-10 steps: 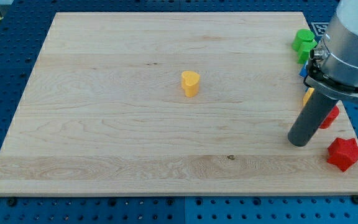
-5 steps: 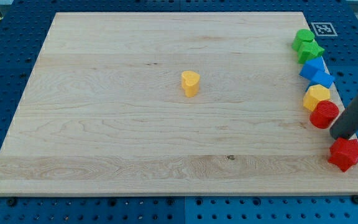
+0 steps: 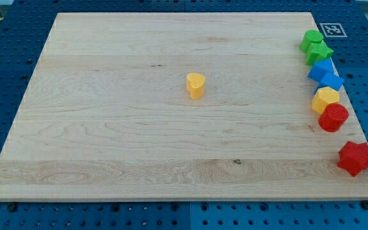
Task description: Move the red star closer to the bottom side of the yellow heart
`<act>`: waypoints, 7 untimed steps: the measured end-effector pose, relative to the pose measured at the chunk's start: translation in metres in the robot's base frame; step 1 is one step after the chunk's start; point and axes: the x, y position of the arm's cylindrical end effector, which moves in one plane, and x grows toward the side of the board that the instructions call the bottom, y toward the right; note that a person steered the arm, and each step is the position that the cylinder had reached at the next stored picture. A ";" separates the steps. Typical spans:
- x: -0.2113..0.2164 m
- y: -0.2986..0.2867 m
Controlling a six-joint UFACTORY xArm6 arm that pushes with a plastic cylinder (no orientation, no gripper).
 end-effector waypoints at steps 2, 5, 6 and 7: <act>0.007 0.000; 0.009 -0.009; 0.018 -0.017; 0.009 -0.019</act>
